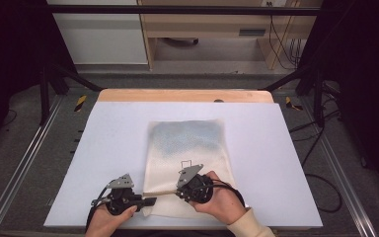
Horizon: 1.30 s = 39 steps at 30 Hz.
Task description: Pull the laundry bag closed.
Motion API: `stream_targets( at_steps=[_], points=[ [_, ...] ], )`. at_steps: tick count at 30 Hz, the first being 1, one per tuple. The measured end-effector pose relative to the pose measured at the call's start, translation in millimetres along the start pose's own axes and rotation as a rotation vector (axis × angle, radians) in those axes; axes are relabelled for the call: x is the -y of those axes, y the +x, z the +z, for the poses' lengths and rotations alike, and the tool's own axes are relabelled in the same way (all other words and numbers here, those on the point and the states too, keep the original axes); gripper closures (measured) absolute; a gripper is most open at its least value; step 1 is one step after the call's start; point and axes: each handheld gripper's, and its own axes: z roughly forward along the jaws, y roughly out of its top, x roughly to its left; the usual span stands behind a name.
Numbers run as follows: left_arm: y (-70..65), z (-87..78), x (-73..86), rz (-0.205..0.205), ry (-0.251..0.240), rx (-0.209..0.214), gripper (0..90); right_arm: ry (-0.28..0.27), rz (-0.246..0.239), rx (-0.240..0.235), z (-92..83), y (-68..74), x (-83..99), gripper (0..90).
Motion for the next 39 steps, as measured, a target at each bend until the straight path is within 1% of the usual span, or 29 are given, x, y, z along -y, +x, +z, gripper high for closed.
stream_targets(
  at_steps=[6, 8, 12, 16, 31, 35, 36, 39],
  points=[
    [-0.2, -0.3, -0.2, 0.000, -0.002, 0.001, 83.1, -0.004, -0.003, -0.004, -1.7, -0.4, 0.3, 82.1],
    [0.0, -0.4, -0.2, -0.001, -0.002, 0.001, 83.0, -0.001, 0.000, 0.002, -2.5, 0.1, 0.4, 82.1],
    [-0.1, -0.5, -0.4, -0.001, -0.003, 0.002, 83.0, -0.009, 0.004, 0.000, -4.5, 0.0, 2.1, 82.1],
    [0.2, -0.3, -0.1, -0.001, 0.000, 0.004, 83.0, -0.004, -0.002, 0.002, -4.7, 0.3, 3.3, 82.1],
    [-0.3, -0.8, -0.2, 0.000, -0.002, 0.003, 83.0, -0.013, 0.006, 0.007, -8.4, -0.5, 5.4, 82.1],
    [-0.8, 0.1, 0.4, -0.003, -0.001, 0.002, 83.0, -0.006, 0.007, 0.008, -7.7, 1.1, 5.9, 82.1],
    [-1.0, 0.3, 0.3, 0.000, 0.000, 0.004, 83.0, -0.003, -0.001, 0.010, -7.9, 1.0, 6.0, 82.1],
    [-1.2, 0.2, -0.2, 0.005, 0.002, 0.003, 83.0, -0.006, 0.004, 0.013, -7.9, 0.8, 6.0, 82.1]
  ],
)
